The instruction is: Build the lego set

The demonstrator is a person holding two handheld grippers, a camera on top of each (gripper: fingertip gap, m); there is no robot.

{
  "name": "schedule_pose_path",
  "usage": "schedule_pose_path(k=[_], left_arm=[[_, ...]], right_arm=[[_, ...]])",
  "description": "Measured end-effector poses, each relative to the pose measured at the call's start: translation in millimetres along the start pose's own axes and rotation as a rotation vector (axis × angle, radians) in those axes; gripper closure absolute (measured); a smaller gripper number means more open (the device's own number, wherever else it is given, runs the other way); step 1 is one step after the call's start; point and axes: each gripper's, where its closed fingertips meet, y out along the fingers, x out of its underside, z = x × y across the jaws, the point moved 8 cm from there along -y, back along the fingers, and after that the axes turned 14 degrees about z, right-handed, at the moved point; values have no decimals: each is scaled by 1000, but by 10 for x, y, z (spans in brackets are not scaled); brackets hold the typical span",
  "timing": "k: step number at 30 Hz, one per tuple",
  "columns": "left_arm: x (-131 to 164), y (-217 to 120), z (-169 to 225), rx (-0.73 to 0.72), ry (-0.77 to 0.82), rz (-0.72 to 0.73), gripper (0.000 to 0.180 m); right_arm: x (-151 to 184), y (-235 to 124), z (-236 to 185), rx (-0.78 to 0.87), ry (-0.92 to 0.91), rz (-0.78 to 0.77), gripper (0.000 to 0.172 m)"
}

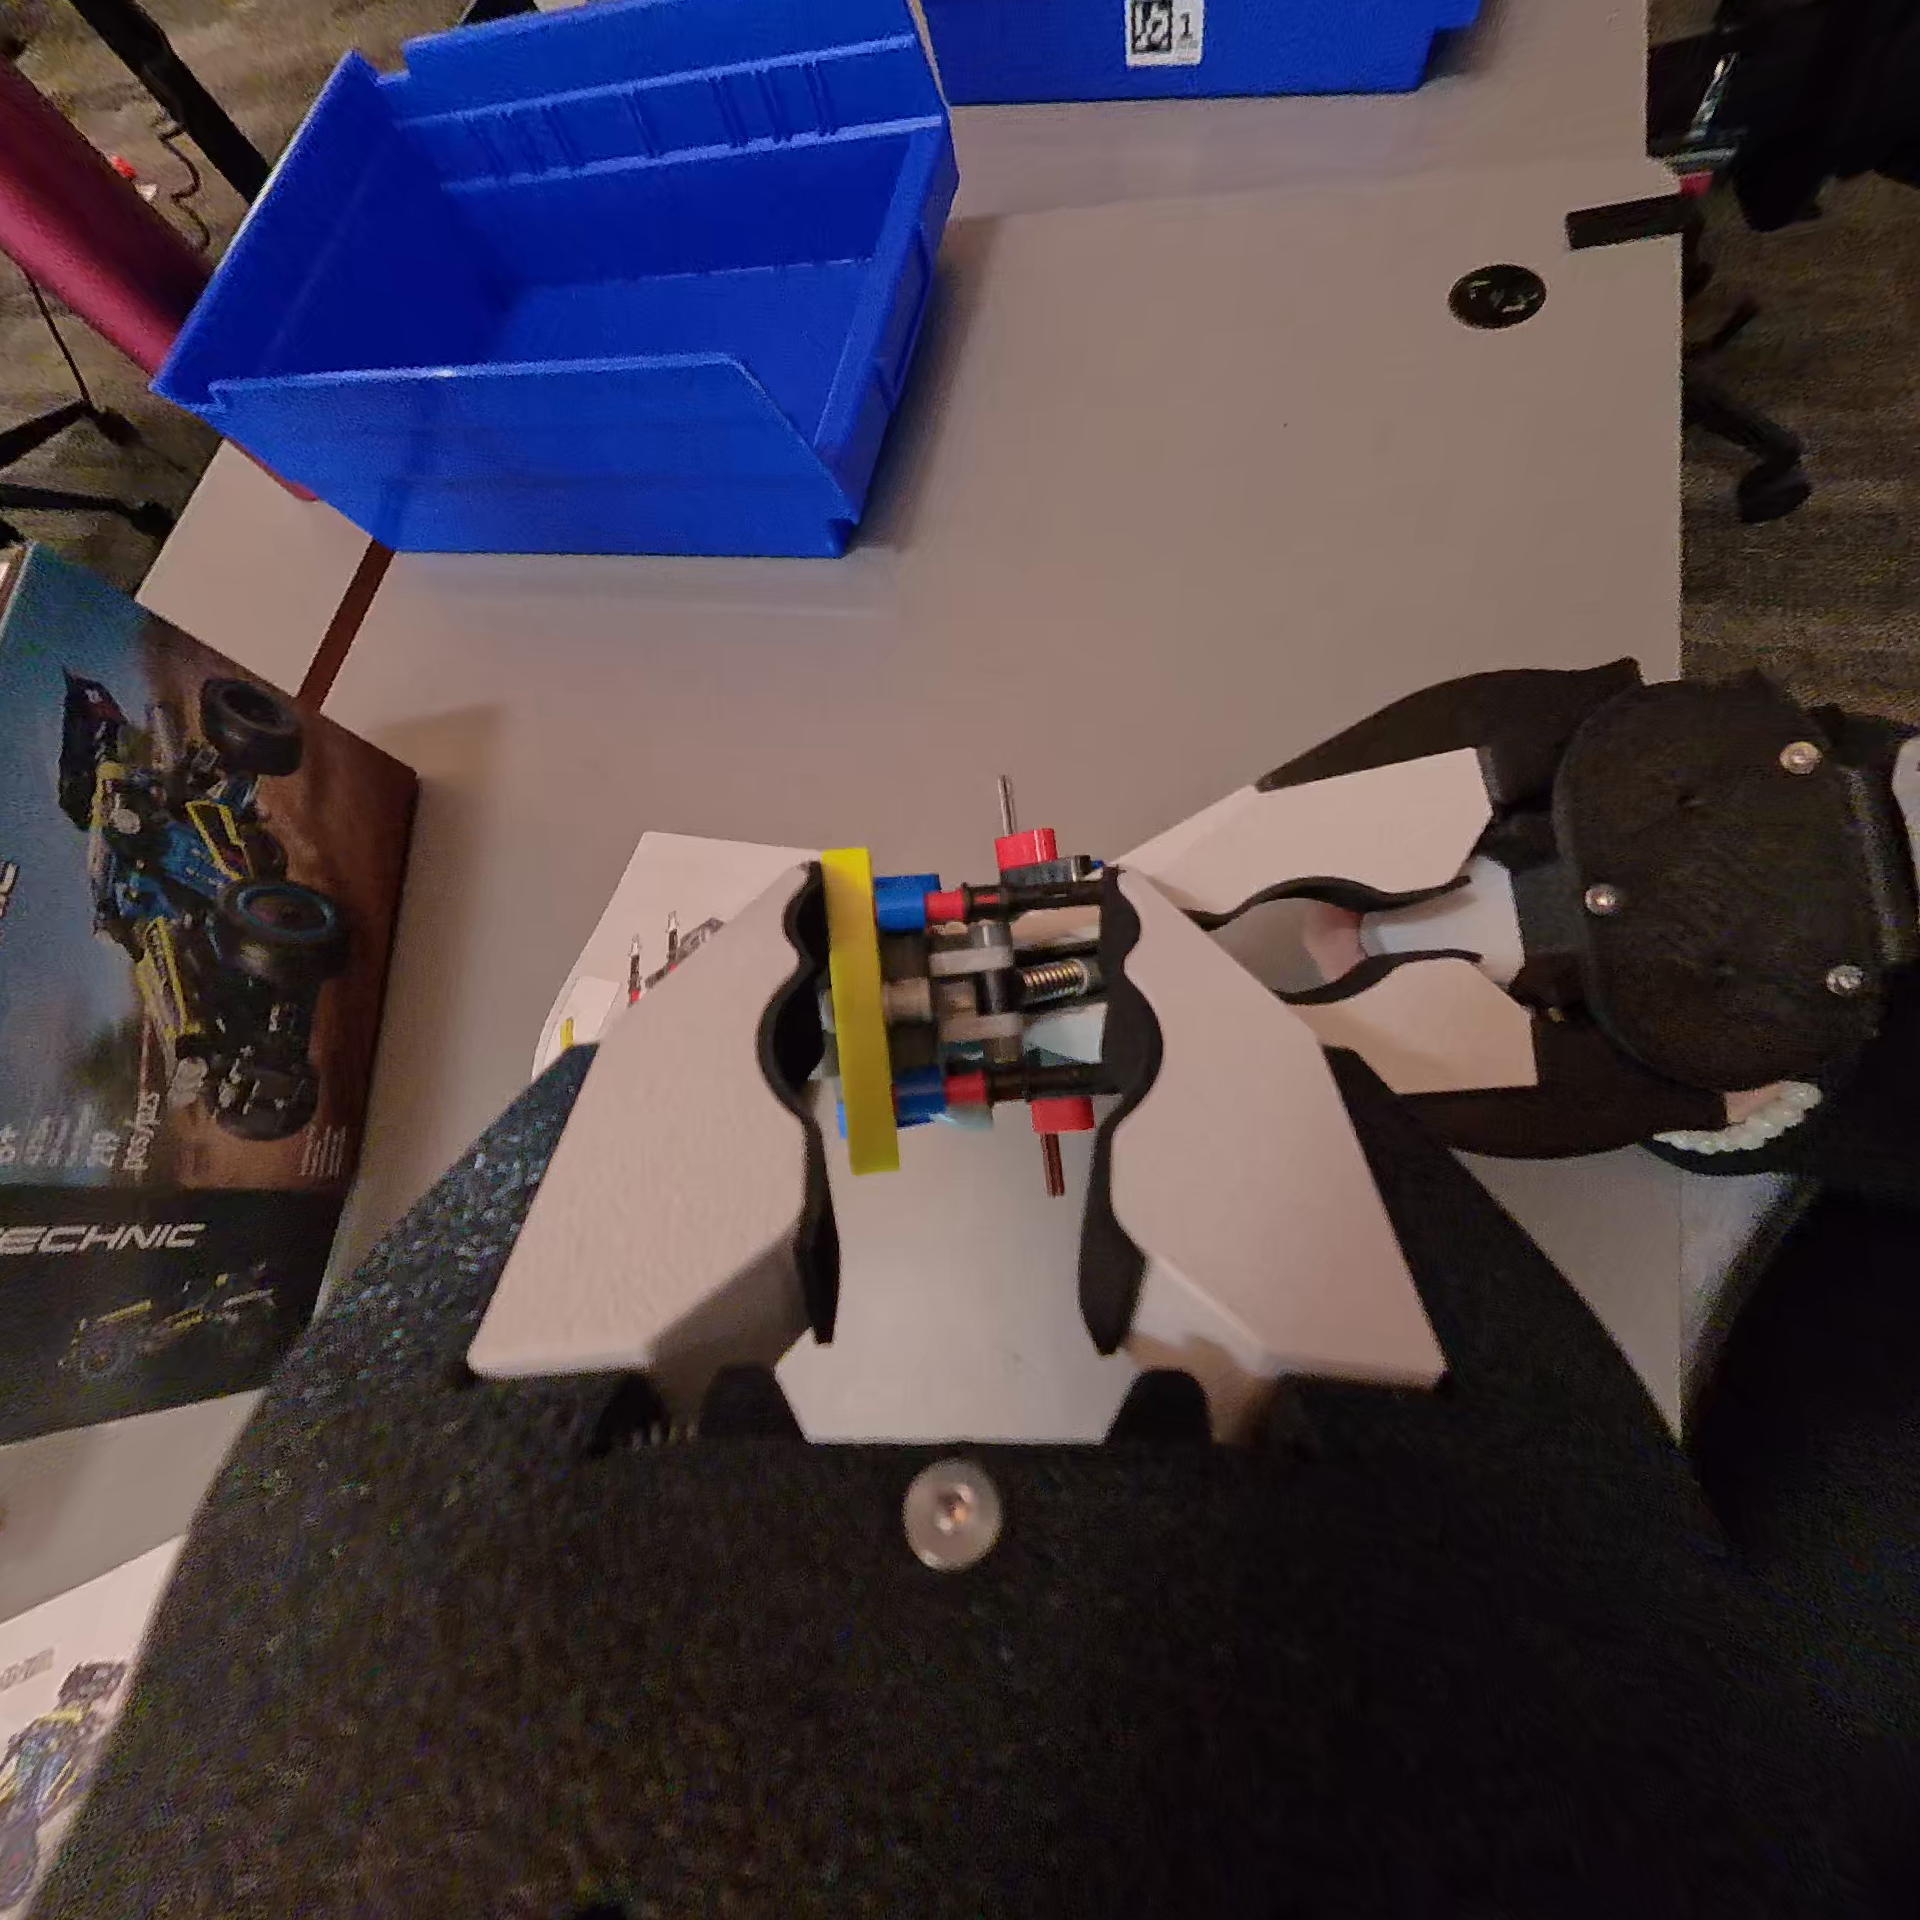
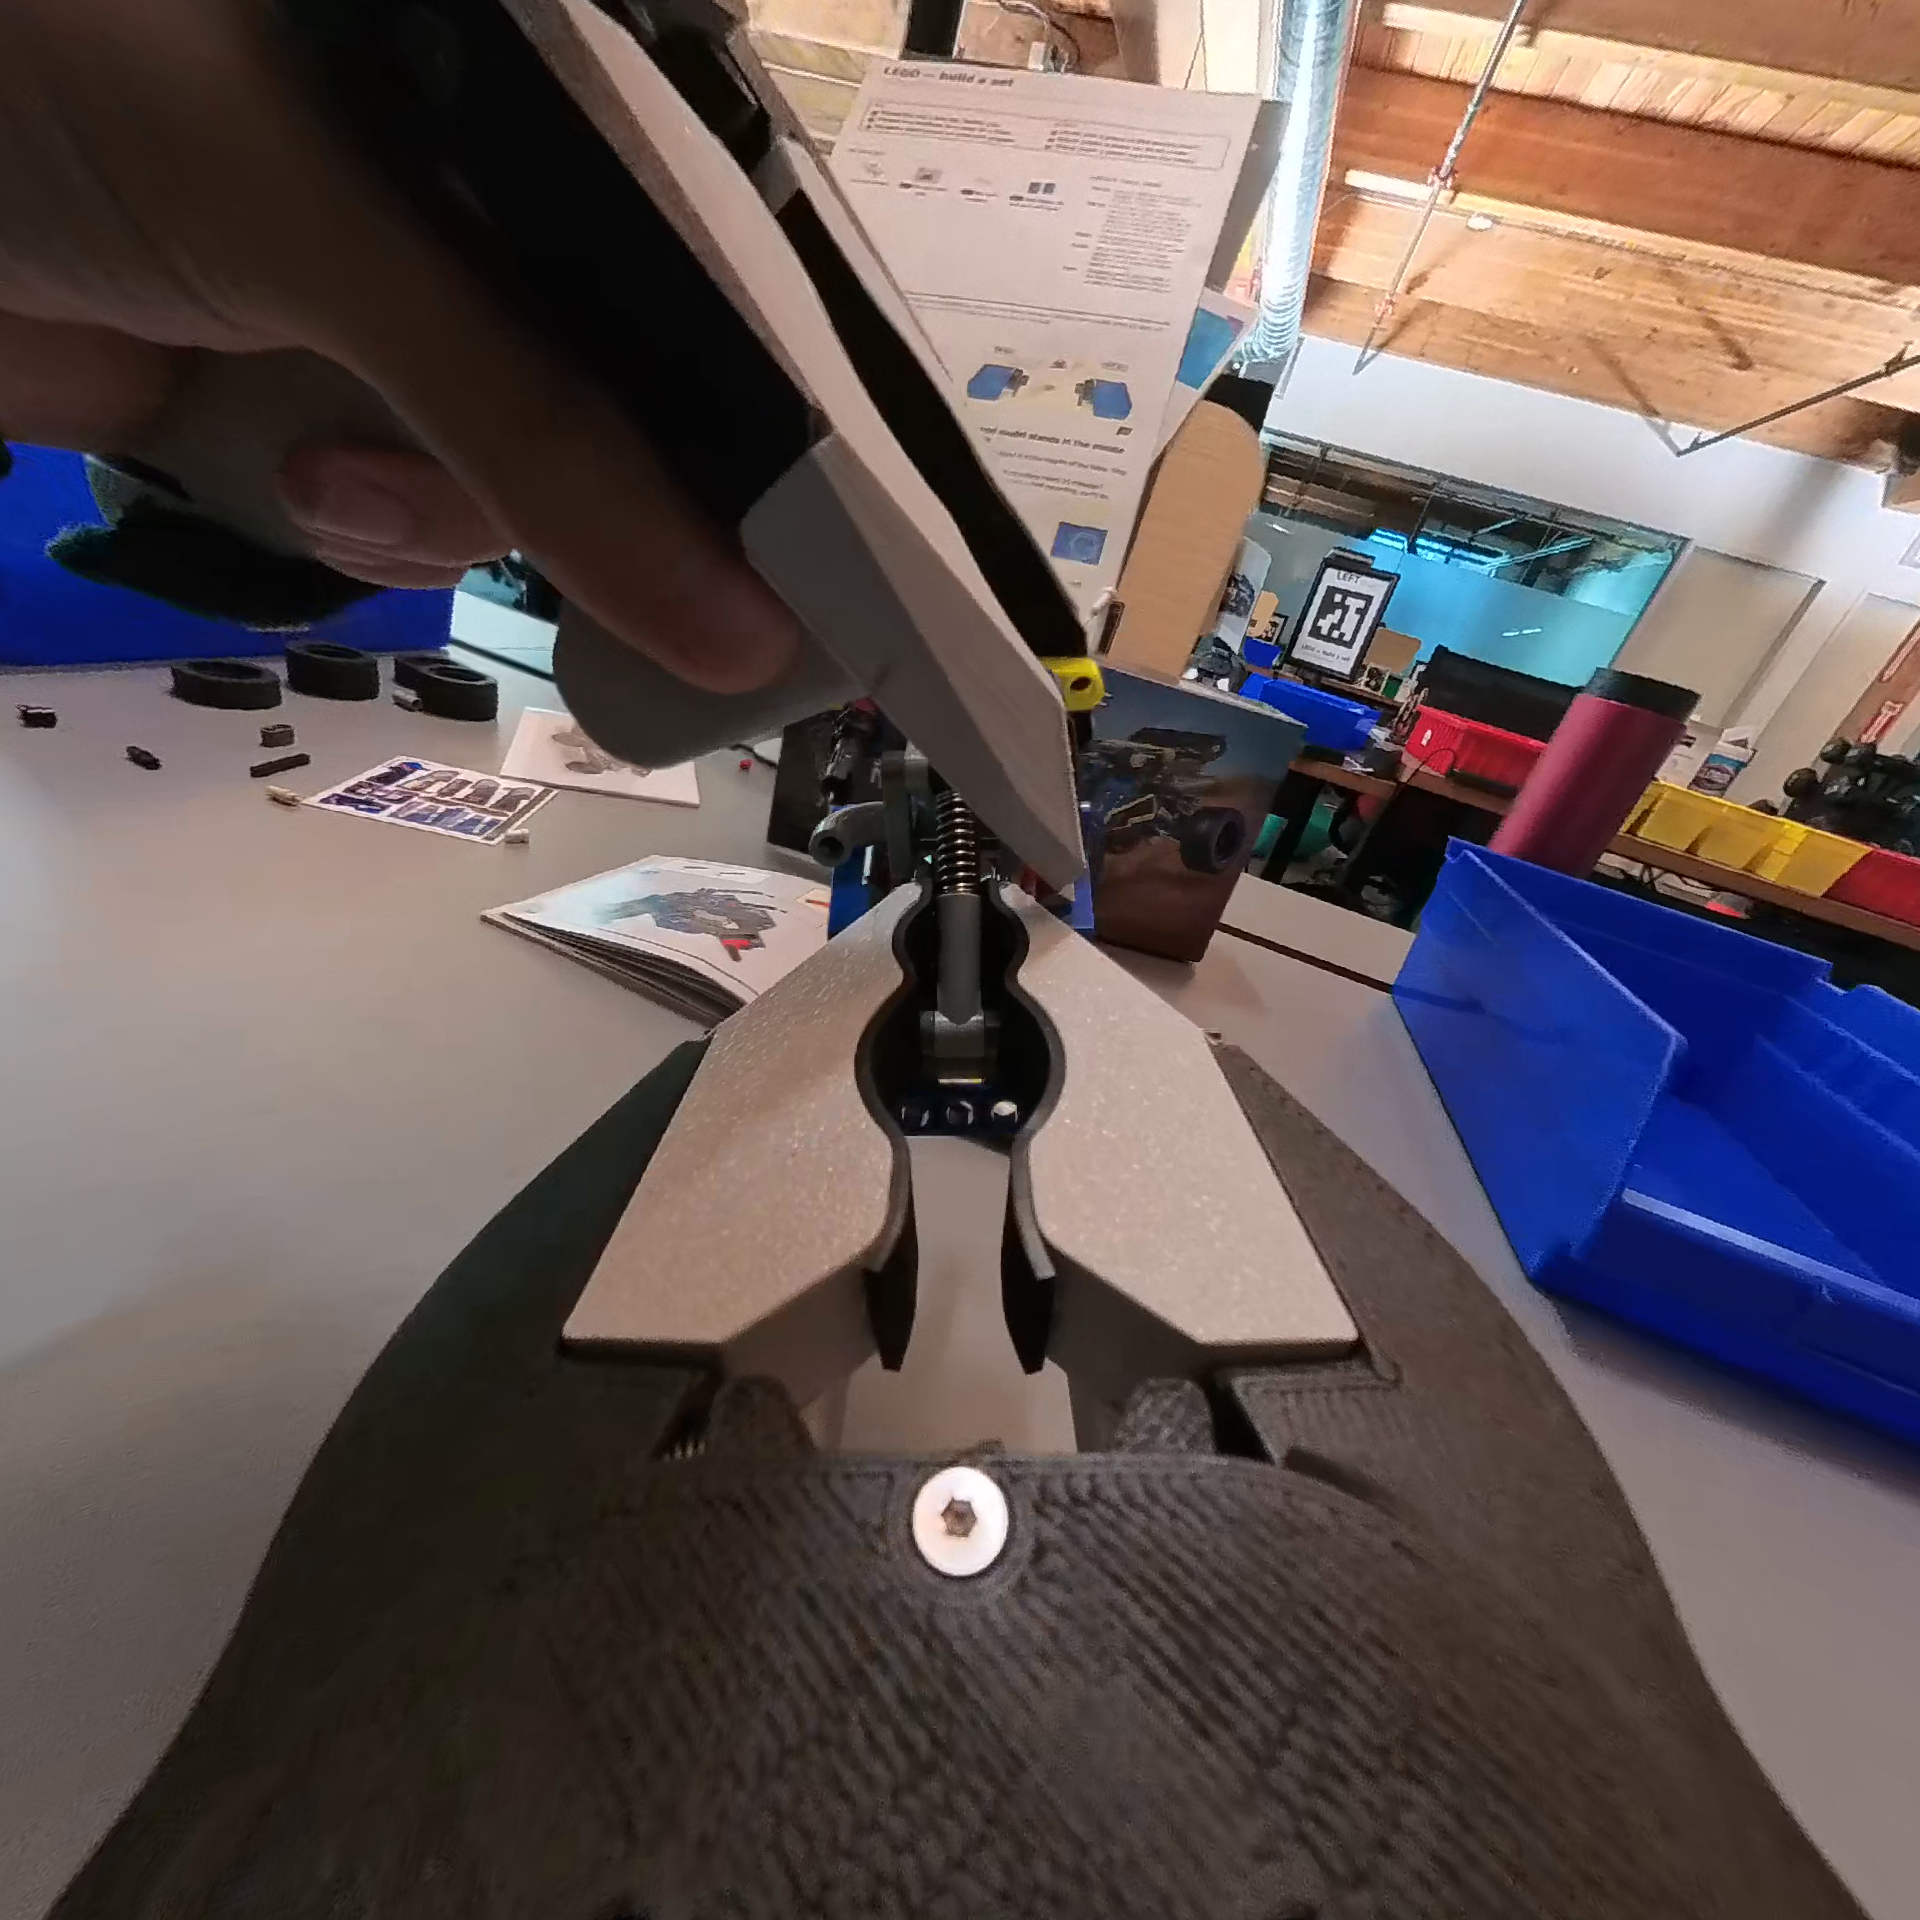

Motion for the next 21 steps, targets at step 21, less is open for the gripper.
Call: schedule_pose_path(k=[21], left_arm=[[110, -109, 3, -52, -35, 22, 132]], right_arm=[[-8, 41, -142, -43, -9, -14, 167]])
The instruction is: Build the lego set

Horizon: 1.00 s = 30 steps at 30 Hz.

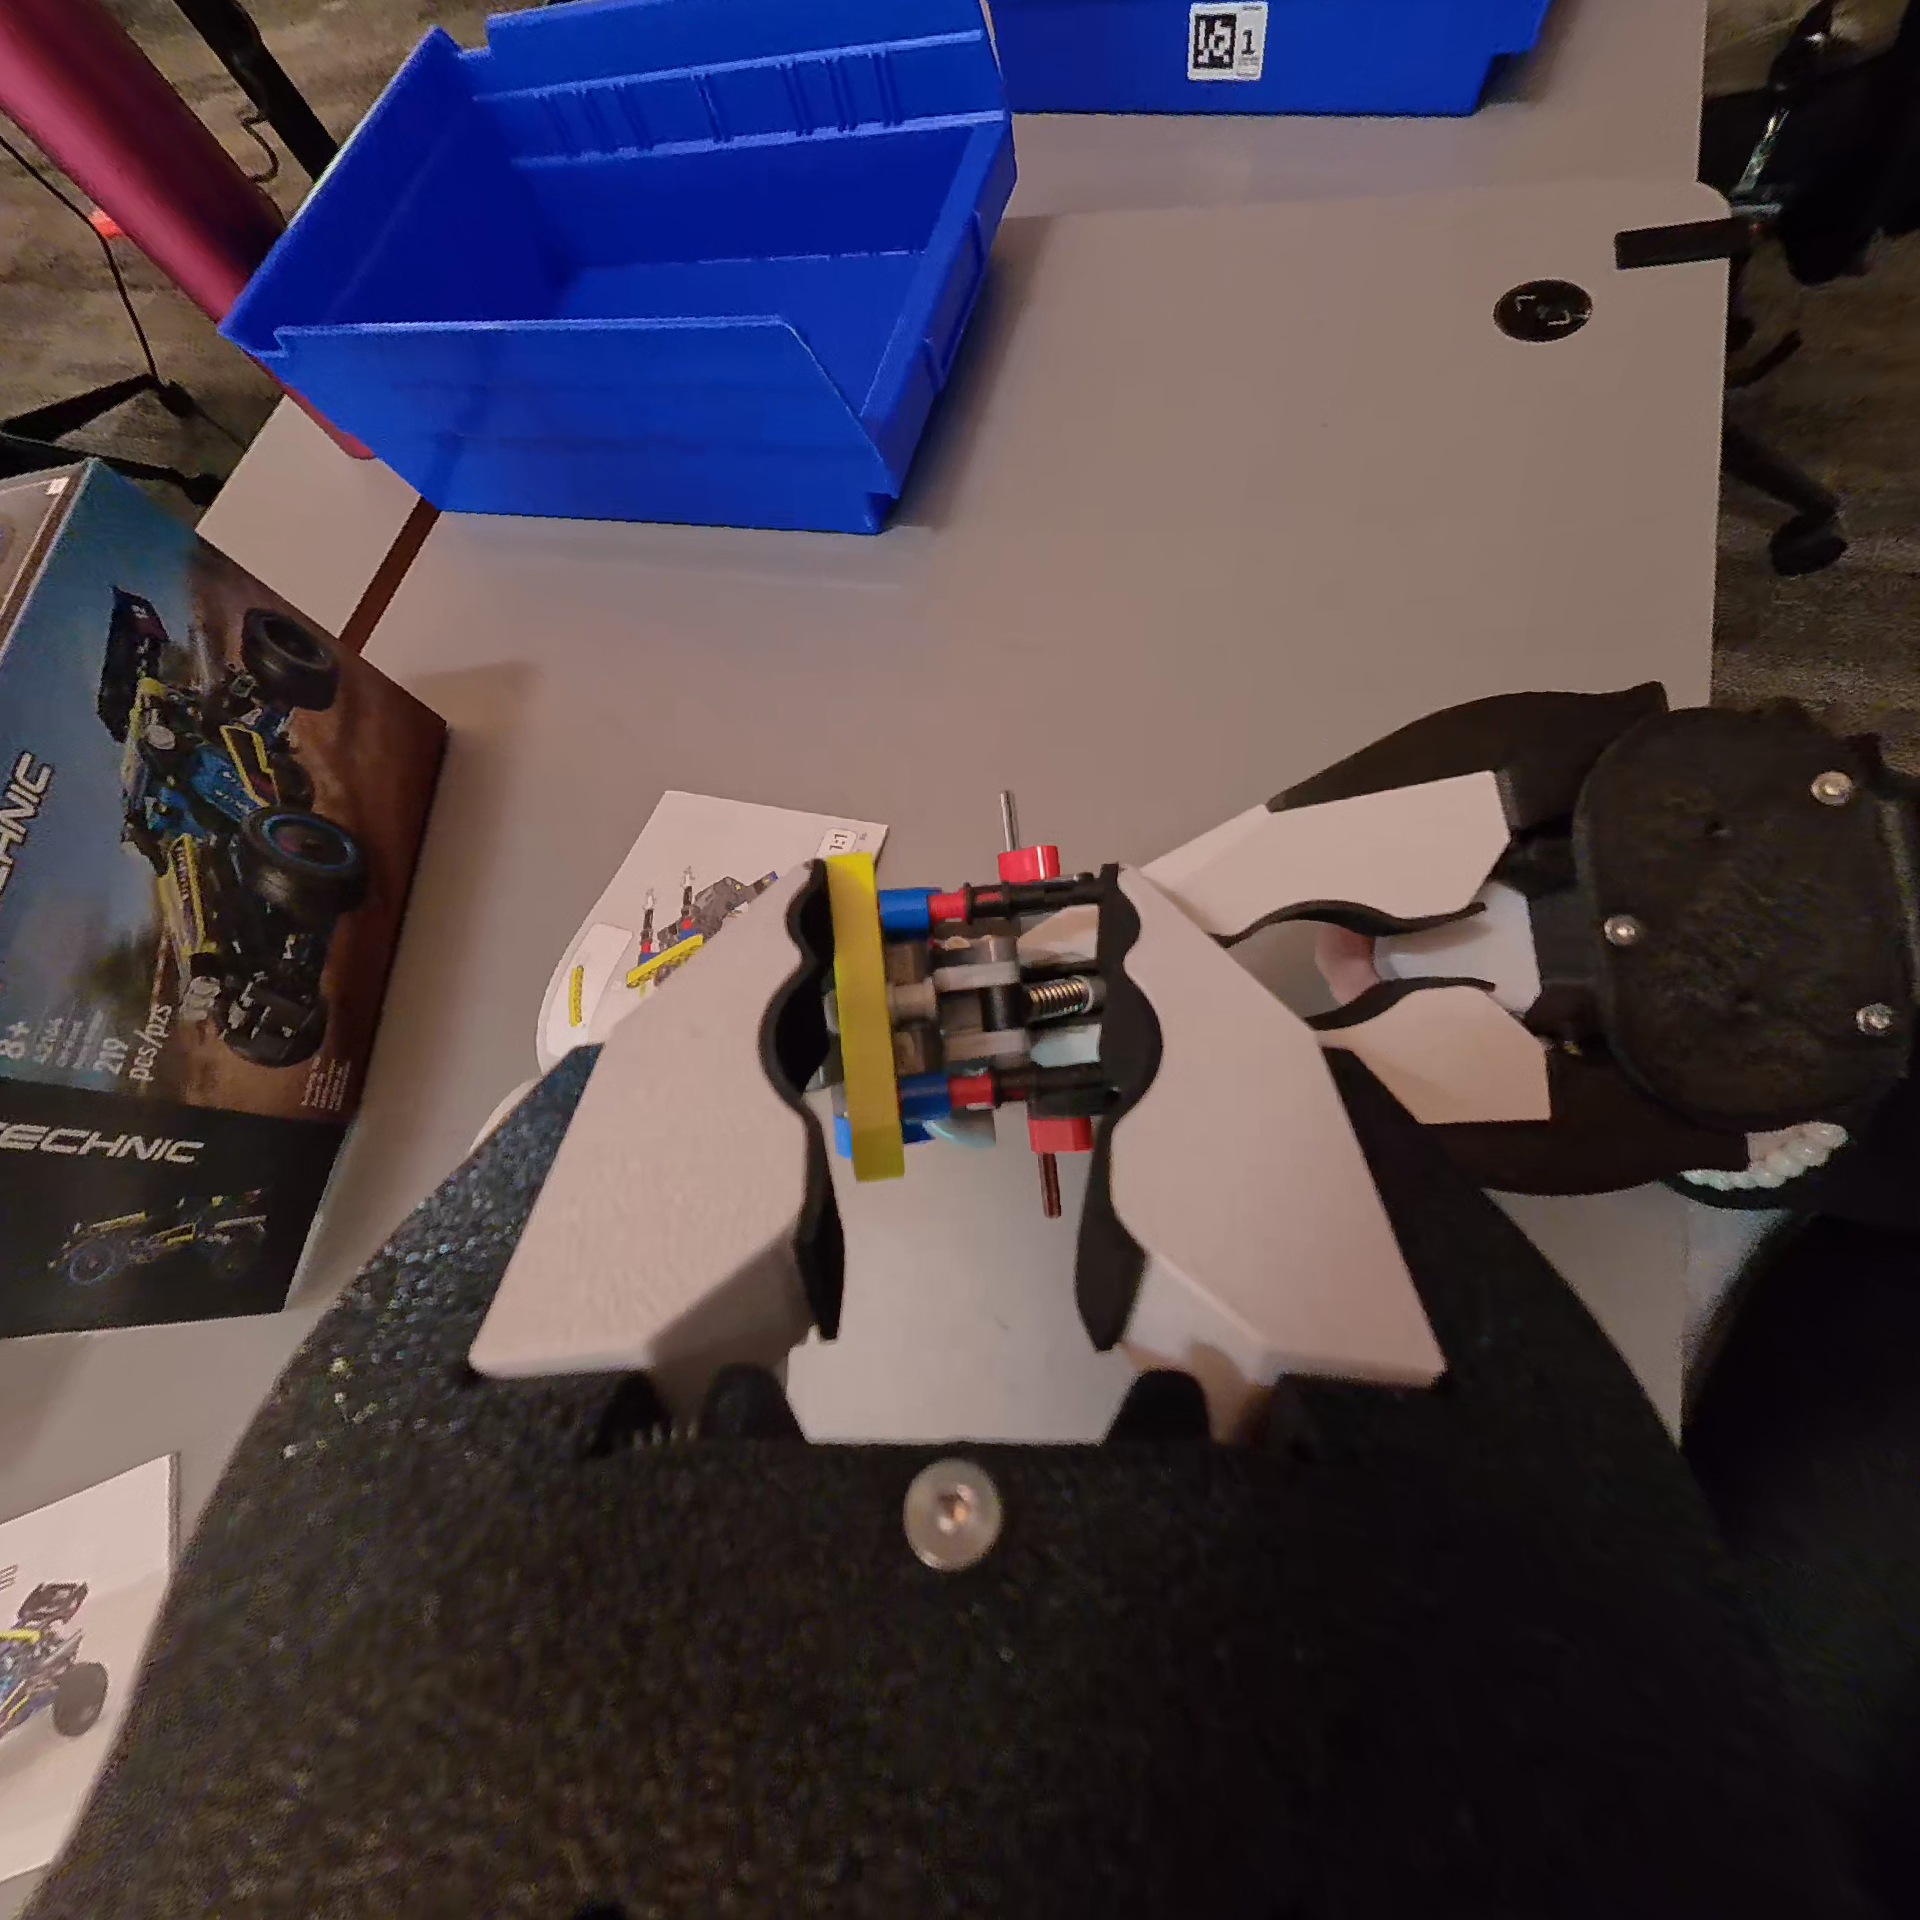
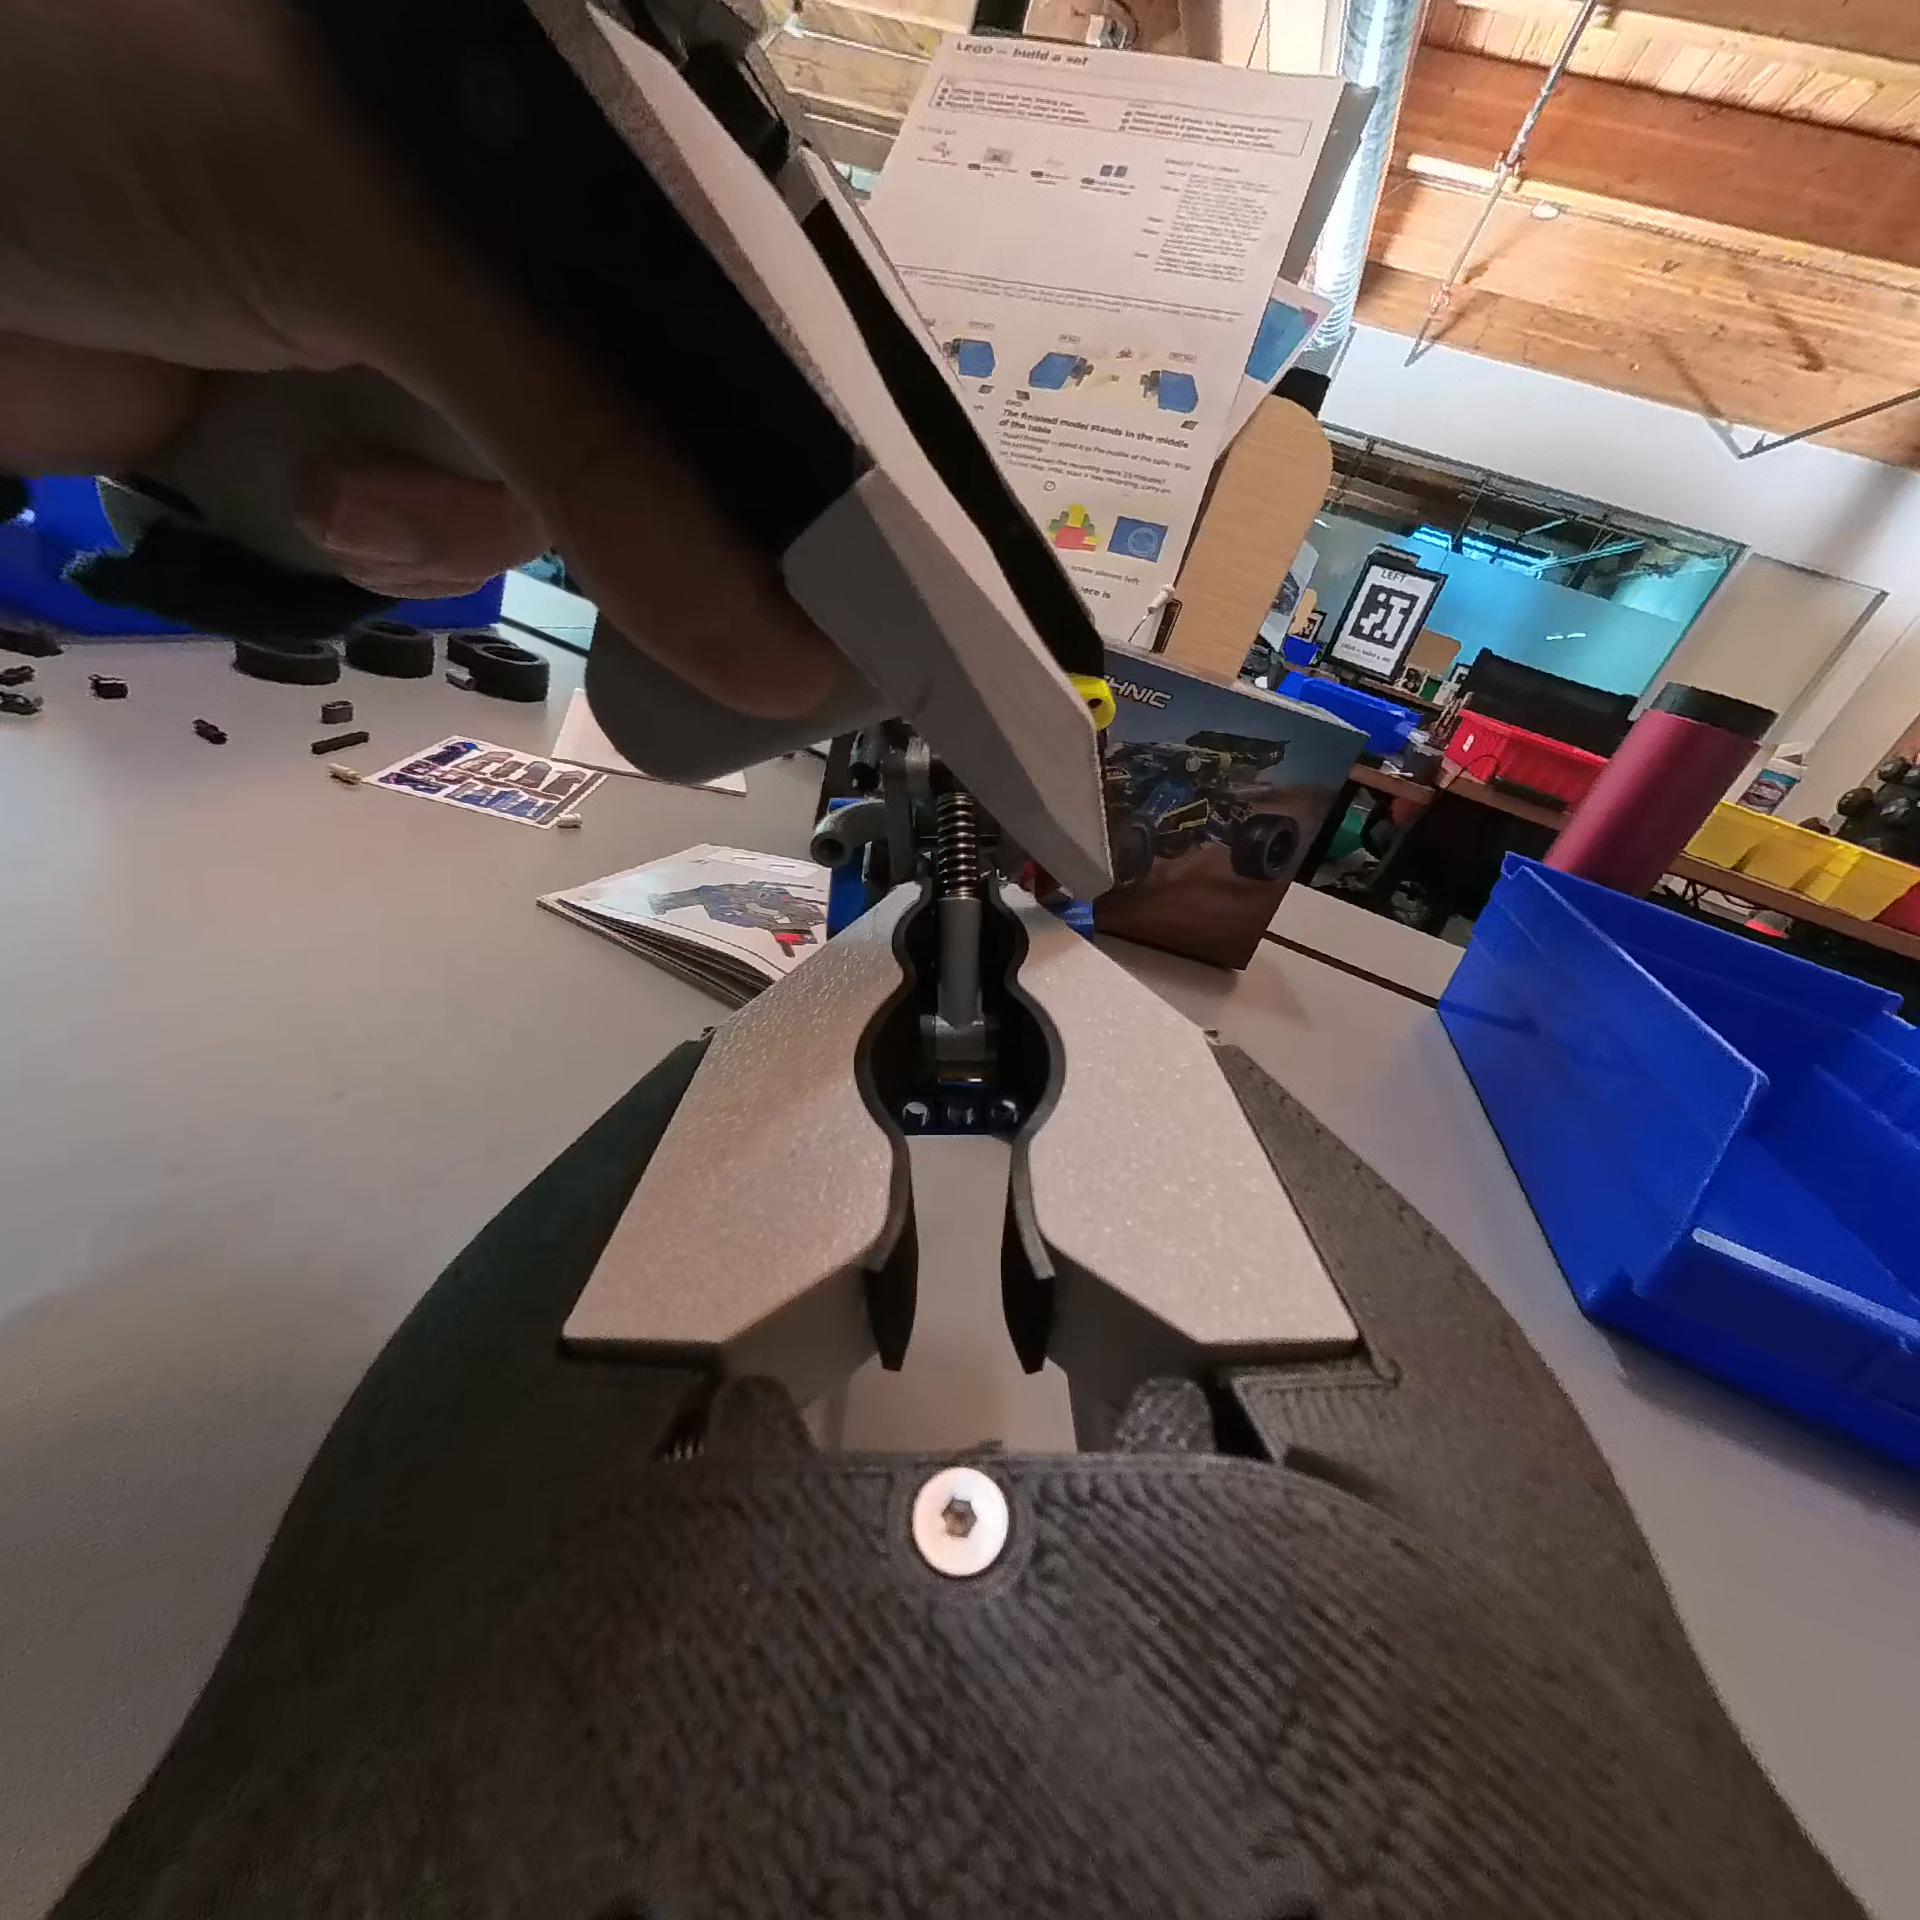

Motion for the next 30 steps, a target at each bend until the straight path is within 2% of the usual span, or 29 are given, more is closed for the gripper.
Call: schedule_pose_path(k=[9, 22, 30], left_arm=[[33, -1, 1, 3, 32, 18, 133], [45, -37, -38, 29, -40, 52, 132], [3, -20, 9, 37, -25, 34, 128]], right_arm=[[9, 16, -8, 4, 22, -19, 168], [4, 21, -21, 2, 10, -16, 167], [4, 5, 20, 32, -23, -13, 167]])
